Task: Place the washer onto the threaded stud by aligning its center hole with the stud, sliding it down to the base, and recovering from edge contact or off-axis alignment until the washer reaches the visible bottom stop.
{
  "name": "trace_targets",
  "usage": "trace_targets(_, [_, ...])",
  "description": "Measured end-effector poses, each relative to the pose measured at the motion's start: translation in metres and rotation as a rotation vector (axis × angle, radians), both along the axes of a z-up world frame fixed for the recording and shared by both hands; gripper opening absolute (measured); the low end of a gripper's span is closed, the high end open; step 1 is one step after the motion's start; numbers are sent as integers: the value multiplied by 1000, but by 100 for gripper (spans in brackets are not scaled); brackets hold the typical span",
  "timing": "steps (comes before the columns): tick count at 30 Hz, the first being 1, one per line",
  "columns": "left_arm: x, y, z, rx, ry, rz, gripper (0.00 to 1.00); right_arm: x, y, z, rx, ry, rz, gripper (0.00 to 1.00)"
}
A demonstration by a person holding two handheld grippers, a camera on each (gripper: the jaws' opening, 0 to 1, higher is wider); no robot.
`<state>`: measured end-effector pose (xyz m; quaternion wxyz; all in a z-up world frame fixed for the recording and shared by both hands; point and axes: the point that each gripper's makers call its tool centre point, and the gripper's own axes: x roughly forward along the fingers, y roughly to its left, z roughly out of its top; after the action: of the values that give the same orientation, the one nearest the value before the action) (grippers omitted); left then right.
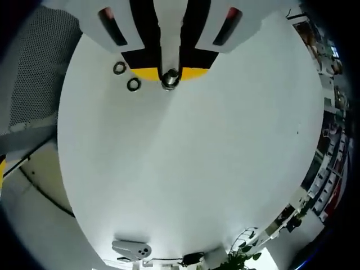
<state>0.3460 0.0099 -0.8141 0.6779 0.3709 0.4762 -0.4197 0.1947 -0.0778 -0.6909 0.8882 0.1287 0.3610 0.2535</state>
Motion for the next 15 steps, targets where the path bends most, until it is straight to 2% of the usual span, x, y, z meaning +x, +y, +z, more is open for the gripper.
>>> trace_targets(15, [-1, 0, -13, -45, 5, 49, 9, -1, 1, -1, -9, 5, 11, 28])
